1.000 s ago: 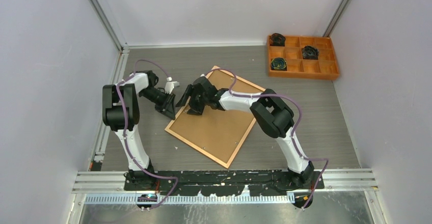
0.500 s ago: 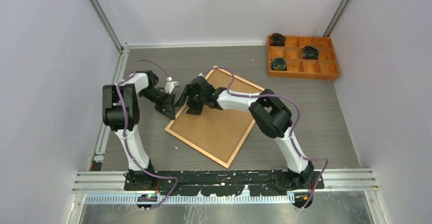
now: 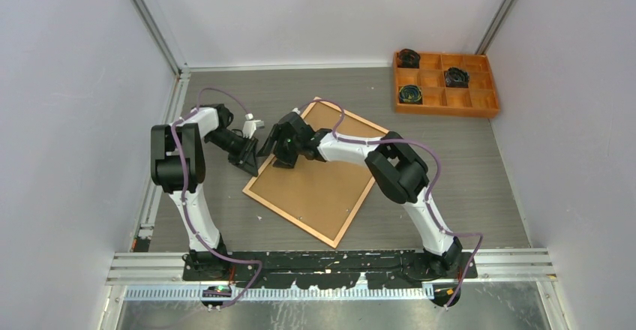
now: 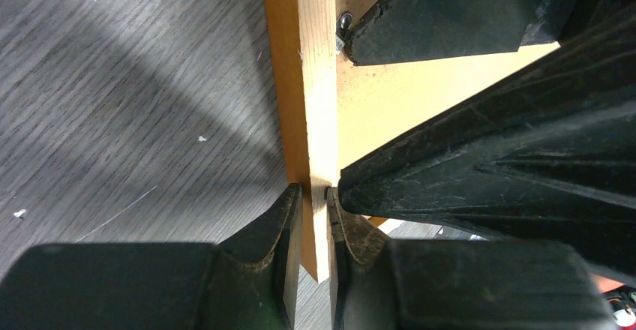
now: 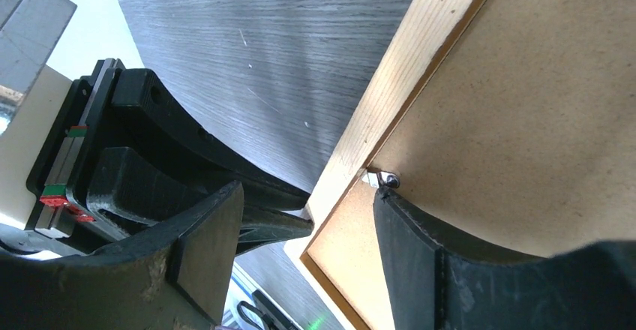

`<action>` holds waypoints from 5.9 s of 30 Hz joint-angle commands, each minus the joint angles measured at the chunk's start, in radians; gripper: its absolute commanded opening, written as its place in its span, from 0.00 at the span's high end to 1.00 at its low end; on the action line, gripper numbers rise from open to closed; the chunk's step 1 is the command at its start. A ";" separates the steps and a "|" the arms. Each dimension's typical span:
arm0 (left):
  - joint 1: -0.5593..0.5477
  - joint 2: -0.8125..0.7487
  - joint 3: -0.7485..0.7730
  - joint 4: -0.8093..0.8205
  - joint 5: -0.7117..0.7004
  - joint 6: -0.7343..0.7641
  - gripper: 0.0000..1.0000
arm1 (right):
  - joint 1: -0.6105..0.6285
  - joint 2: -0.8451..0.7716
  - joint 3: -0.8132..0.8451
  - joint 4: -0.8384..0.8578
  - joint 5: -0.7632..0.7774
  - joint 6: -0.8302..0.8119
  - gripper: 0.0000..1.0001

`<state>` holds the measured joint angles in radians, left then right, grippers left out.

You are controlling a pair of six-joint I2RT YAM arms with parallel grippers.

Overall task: Put the photo into the frame
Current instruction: Install the photo frame at the center of the board.

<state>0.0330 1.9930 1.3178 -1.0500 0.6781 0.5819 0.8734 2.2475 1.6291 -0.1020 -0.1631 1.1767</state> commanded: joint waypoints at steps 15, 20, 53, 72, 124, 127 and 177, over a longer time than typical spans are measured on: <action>0.004 -0.010 -0.005 0.002 -0.032 0.050 0.82 | -0.010 -0.015 0.010 -0.023 0.097 0.007 0.32; 0.034 -0.008 0.064 -0.038 -0.005 0.053 0.81 | -0.079 -0.131 -0.086 0.028 0.054 0.001 0.28; -0.088 0.248 0.379 -0.009 0.103 -0.127 0.79 | -0.316 0.079 0.143 -0.075 -0.031 -0.134 0.25; -0.087 0.234 0.354 -0.005 0.079 -0.113 0.81 | -0.283 0.141 0.191 -0.049 -0.086 -0.070 0.28; -0.085 0.193 0.288 -0.001 0.043 -0.076 0.83 | -0.224 0.092 0.120 -0.031 0.160 0.019 0.30; -0.086 0.192 0.288 -0.001 0.044 -0.074 0.83 | -0.224 0.092 0.119 -0.027 0.202 0.016 0.30; -0.081 0.173 0.245 -0.001 0.038 -0.056 0.86 | -0.232 0.059 0.131 -0.034 0.160 -0.080 0.30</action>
<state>-0.0456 2.1750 1.5925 -1.0168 0.7826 0.4908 0.6357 2.2971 1.7065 -0.0715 -0.0563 1.1358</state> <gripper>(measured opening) 0.151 0.697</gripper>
